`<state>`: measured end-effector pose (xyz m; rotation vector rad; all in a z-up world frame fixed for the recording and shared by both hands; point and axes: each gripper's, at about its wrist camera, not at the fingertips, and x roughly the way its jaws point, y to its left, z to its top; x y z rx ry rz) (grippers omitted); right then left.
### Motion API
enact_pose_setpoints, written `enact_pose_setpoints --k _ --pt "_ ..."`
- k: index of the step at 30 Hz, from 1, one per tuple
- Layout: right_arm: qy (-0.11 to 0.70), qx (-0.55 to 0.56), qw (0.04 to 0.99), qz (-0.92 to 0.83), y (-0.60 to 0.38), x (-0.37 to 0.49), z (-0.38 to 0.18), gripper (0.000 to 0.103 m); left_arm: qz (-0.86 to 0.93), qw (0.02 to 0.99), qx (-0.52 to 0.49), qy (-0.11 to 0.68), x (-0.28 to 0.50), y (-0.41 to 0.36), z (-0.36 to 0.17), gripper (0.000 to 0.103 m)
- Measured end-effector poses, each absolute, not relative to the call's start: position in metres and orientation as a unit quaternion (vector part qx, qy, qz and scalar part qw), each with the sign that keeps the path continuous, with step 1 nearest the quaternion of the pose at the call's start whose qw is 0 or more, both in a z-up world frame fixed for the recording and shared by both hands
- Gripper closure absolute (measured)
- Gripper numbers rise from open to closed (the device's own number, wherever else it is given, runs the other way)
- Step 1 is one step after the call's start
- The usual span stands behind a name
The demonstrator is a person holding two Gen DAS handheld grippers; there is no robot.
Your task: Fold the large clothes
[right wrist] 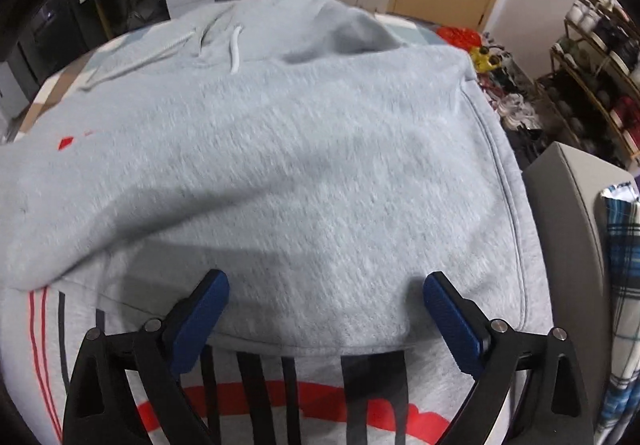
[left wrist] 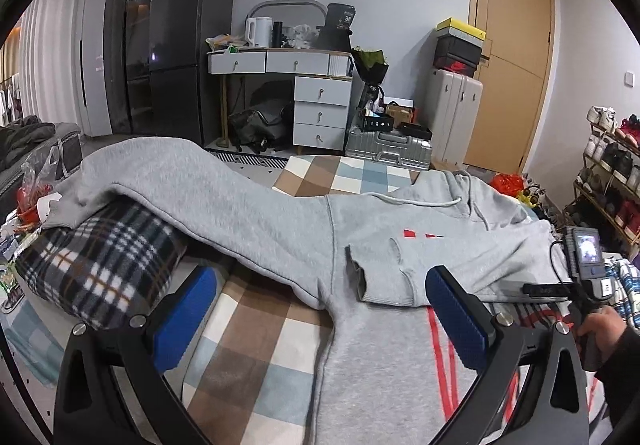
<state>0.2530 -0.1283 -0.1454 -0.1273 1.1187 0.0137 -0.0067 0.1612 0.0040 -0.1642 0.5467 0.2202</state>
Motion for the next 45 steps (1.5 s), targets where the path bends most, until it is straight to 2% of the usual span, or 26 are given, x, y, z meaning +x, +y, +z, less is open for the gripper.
enact_pose_setpoints --k 3,10,13,14,16,19,21,24,29,34,39,45 --pt "0.555 -0.038 0.83 0.021 -0.139 0.25 -0.146 0.004 0.126 0.955 -0.065 0.259 -0.012 0.158 0.006 0.001" --pt "0.596 -0.073 0.799 0.027 -0.144 0.23 -0.148 0.003 0.147 0.95 -0.073 0.264 -0.015 0.166 0.004 0.001" --pt "0.587 -0.058 0.807 0.02 -0.153 0.218 -0.143 0.008 0.155 0.95 -0.067 0.262 -0.015 0.167 0.004 0.001" --pt "0.57 -0.035 0.82 0.028 -0.157 0.211 -0.134 0.013 0.157 0.95 -0.068 0.261 -0.015 0.167 0.003 0.001" --pt "0.531 0.024 0.845 0.061 -0.164 0.193 -0.114 0.013 0.156 0.95 -0.075 0.26 -0.016 0.171 0.003 0.001" --pt "0.447 0.113 0.878 0.126 -0.162 0.157 -0.074 0.011 0.16 0.948 -0.083 0.264 -0.012 0.177 0.005 0.001" --pt "0.404 0.144 0.889 0.163 -0.155 0.133 -0.056 0.003 0.156 0.945 -0.091 0.271 -0.011 0.181 0.009 0.001" --pt "0.313 0.183 0.911 0.197 -0.14 0.087 -0.034 0.0 0.139 0.945 -0.125 0.268 -0.02 0.202 0.027 0.001" --pt "0.256 0.197 0.908 0.269 -0.123 0.049 -0.037 0.0 0.14 0.932 -0.192 0.274 -0.032 0.261 0.051 0.001" --pt "0.286 0.189 0.893 0.291 -0.119 0.05 -0.052 0.0 0.131 0.893 -0.287 0.32 -0.03 0.339 0.05 0.001" --pt "0.291 0.195 0.885 0.307 -0.126 0.046 -0.056 0.0 0.108 0.838 -0.412 0.341 -0.019 0.401 0.021 0.001" --pt "0.308 0.229 0.863 0.327 -0.137 0.045 -0.058 0.0 0.082 0.808 -0.492 0.314 -0.015 0.436 -0.014 0.001"
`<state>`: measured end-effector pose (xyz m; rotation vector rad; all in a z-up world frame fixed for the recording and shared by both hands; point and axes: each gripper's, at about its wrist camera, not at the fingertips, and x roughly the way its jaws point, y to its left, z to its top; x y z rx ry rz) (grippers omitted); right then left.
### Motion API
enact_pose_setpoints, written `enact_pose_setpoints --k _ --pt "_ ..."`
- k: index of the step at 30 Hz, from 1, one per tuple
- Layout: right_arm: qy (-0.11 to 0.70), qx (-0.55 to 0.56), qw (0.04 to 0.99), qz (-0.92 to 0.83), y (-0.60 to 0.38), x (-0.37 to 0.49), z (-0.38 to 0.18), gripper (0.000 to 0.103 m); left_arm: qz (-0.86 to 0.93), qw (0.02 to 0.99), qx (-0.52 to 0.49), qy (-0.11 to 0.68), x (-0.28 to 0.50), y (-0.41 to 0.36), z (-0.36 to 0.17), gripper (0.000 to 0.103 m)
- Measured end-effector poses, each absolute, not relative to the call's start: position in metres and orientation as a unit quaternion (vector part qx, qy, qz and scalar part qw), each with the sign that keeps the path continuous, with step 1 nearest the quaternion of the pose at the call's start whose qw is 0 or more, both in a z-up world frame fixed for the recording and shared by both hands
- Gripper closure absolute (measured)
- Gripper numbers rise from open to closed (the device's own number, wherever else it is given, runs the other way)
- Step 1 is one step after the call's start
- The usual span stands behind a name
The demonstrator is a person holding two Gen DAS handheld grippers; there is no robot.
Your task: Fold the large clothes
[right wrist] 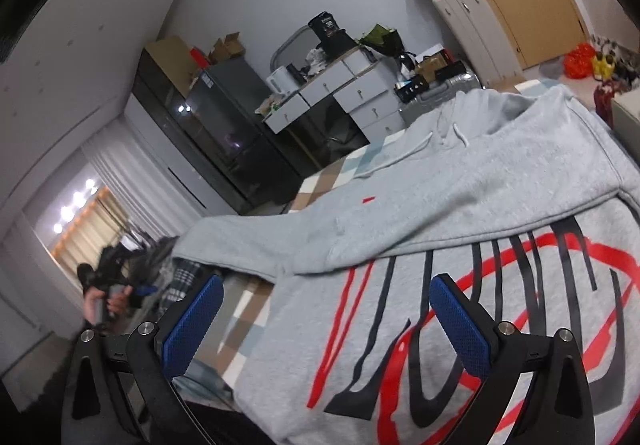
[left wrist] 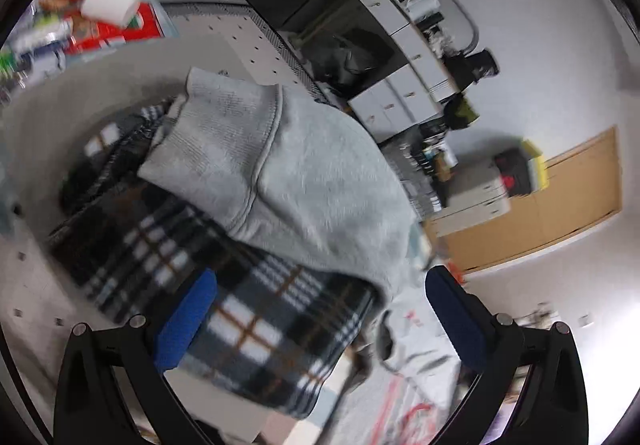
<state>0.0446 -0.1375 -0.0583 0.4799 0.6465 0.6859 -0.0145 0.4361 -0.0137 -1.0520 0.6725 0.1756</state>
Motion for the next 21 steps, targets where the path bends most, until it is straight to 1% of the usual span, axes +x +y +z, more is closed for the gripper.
enact_pose_setpoints --k 3,5,12,18,19,21 --pt "0.305 0.23 0.867 0.321 -0.14 0.045 -0.061 0.0 0.049 0.787 -0.542 0.29 -0.011 0.448 -0.028 0.001" --pt "0.318 0.229 0.862 0.322 -0.139 0.049 -0.065 0.0 0.029 0.779 -0.559 0.283 -0.005 0.455 -0.033 0.001" --pt "0.341 0.221 0.859 0.311 -0.133 0.054 -0.074 0.0 0.048 0.768 -0.573 0.282 0.006 0.472 -0.047 0.001" --pt "0.345 0.211 0.86 0.312 -0.127 0.056 -0.076 0.0 0.069 0.779 -0.565 0.265 0.005 0.481 -0.042 0.001" --pt "0.345 0.207 0.86 0.315 -0.125 0.055 -0.077 0.0 0.071 0.783 -0.562 0.257 0.004 0.482 -0.042 0.003" --pt "0.346 0.201 0.859 0.32 -0.122 0.054 -0.077 0.0 0.081 0.804 -0.53 0.257 0.007 0.481 -0.033 0.035"
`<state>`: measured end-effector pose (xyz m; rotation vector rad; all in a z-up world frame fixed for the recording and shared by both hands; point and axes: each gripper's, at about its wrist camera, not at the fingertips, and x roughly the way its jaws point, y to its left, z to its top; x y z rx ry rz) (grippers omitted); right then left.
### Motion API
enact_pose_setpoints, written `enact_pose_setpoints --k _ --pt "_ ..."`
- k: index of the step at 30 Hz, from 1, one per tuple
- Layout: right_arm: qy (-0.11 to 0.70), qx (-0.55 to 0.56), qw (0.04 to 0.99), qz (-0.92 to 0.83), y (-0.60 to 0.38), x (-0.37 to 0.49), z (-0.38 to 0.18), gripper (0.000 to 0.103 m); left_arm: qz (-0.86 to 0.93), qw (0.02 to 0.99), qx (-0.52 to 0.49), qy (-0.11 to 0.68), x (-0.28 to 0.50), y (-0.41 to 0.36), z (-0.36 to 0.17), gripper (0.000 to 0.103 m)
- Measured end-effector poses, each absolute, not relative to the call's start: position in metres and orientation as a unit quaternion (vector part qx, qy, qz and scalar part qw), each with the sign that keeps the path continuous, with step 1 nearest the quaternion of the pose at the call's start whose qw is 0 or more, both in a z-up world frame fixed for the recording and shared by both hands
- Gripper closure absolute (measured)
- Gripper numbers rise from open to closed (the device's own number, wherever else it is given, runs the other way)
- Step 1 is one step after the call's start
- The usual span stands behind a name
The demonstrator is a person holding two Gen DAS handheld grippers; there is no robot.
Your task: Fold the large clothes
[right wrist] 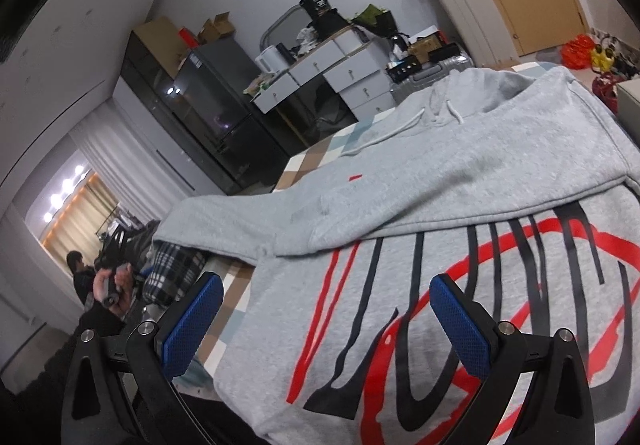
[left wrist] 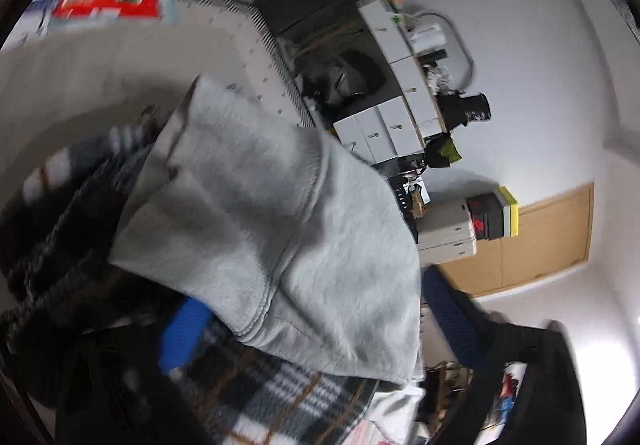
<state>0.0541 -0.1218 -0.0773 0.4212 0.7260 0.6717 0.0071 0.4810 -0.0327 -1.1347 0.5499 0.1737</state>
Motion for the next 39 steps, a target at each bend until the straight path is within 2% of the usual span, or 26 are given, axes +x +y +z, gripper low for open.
enact_pose_setpoints --k 1,2,4,15,21,22,24,26,28,34,35,36,37,38,39 --pt "0.344 0.194 0.861 0.321 -0.12 0.052 -0.077 0.0 0.097 0.815 -0.507 0.263 0.01 0.48 -0.028 0.069" --pt "0.343 0.188 0.862 0.323 -0.119 0.05 -0.077 0.0 0.105 0.82 -0.495 0.266 0.01 0.483 -0.029 0.086" --pt "0.339 0.178 0.865 0.326 -0.116 0.047 -0.075 0.0 0.111 0.831 -0.48 0.26 0.006 0.483 -0.026 0.095" --pt "0.344 0.161 0.862 0.336 -0.107 0.043 -0.077 0.0 0.094 0.887 -0.434 0.127 -0.031 0.476 0.004 0.1" --pt "0.348 0.167 0.861 0.333 -0.108 0.045 -0.079 0.0 0.09 0.854 -0.493 0.141 -0.013 0.501 -0.029 0.1" --pt "0.348 0.168 0.86 0.332 -0.108 0.045 -0.079 0.0 0.088 0.848 -0.501 0.149 -0.007 0.503 -0.032 0.095" --pt "0.347 0.169 0.861 0.332 -0.109 0.045 -0.079 0.0 0.084 0.839 -0.516 0.151 -0.002 0.504 -0.036 0.078" --pt "0.343 0.167 0.863 0.331 -0.11 0.043 -0.078 0.0 0.091 0.828 -0.534 0.147 0.001 0.502 -0.038 0.026" --pt "0.342 0.167 0.864 0.33 -0.11 0.043 -0.078 0.0 0.09 0.816 -0.556 0.129 -0.002 0.501 -0.04 0.021" --pt "0.35 0.161 0.863 0.327 -0.107 0.045 -0.08 0.0 0.092 0.813 -0.558 0.14 0.015 0.495 -0.038 0.021" --pt "0.349 0.159 0.864 0.327 -0.106 0.044 -0.08 0.0 0.098 0.813 -0.557 0.142 0.016 0.495 -0.038 0.023" --pt "0.348 0.157 0.864 0.327 -0.106 0.044 -0.08 0.0 0.11 0.812 -0.552 0.152 0.016 0.494 -0.038 0.03" --pt "0.348 0.156 0.865 0.327 -0.106 0.044 -0.08 0.0 0.132 0.814 -0.539 0.172 0.017 0.493 -0.035 0.062" --pt "0.348 0.155 0.865 0.327 -0.106 0.044 -0.08 0.0 0.146 0.815 -0.529 0.184 0.018 0.494 -0.034 0.088" --pt "0.349 0.155 0.864 0.328 -0.106 0.044 -0.08 0.0 0.149 0.818 -0.521 0.19 0.017 0.493 -0.034 0.09"
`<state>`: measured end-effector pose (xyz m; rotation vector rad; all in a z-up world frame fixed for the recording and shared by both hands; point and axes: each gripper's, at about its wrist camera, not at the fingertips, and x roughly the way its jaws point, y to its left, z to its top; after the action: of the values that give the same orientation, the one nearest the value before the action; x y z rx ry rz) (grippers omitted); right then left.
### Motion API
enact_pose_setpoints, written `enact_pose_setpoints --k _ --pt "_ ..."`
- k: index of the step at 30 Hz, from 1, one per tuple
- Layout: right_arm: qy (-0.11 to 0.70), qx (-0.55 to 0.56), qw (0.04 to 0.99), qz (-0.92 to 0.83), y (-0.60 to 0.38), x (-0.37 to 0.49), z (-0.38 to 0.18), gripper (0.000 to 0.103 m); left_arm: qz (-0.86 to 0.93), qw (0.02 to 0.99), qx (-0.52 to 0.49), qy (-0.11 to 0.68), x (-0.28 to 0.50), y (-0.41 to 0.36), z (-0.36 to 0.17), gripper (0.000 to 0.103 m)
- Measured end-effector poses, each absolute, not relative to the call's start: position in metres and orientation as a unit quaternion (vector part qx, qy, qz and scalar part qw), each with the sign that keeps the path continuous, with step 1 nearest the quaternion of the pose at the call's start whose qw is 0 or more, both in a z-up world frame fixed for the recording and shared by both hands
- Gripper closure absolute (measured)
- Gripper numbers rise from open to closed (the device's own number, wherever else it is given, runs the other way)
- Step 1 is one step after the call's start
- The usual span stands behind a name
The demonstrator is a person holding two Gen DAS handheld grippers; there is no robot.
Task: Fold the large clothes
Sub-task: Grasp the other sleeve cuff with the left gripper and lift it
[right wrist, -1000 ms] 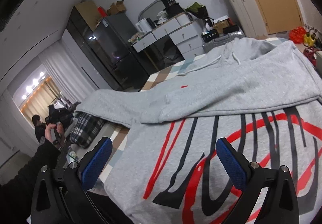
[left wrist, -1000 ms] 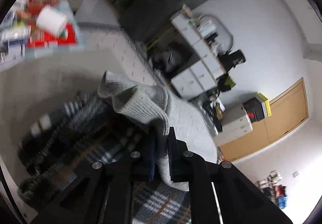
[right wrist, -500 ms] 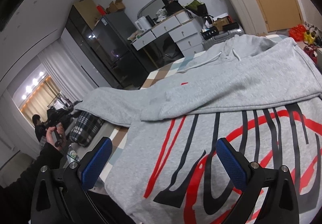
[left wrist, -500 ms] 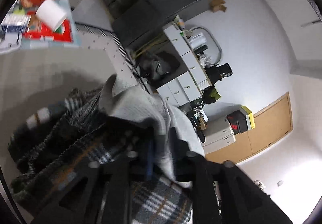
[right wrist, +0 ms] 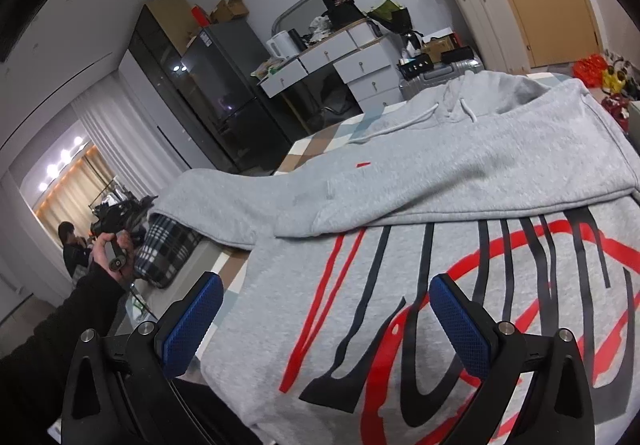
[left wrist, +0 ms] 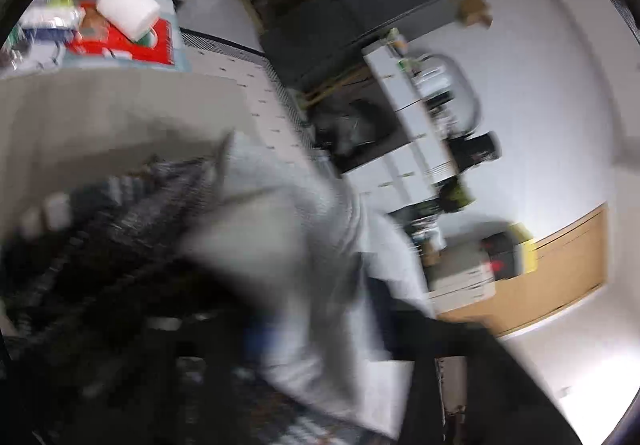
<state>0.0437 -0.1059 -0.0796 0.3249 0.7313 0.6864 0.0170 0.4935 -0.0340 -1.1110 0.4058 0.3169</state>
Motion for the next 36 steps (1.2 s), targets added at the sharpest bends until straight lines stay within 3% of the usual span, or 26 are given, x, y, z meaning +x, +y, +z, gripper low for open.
enact_pose_setpoints --k 6,15,26,36 --pt "0.335 0.158 0.868 0.332 -0.108 0.042 -0.075 0.0 0.144 0.838 -0.497 0.17 0.001 0.487 -0.014 0.094" --pt "0.319 0.162 0.879 0.316 -0.116 0.041 -0.068 0.0 0.077 0.877 -0.453 0.137 0.01 0.443 0.07 0.095" --pt "0.303 0.14 0.907 0.257 -0.148 0.046 -0.063 0.0 -0.073 0.909 -0.359 0.197 0.066 0.277 0.148 0.096" --pt "0.275 0.167 0.924 0.206 -0.201 0.044 -0.05 0.0 -0.147 0.896 -0.297 0.296 0.14 0.115 0.123 0.096"
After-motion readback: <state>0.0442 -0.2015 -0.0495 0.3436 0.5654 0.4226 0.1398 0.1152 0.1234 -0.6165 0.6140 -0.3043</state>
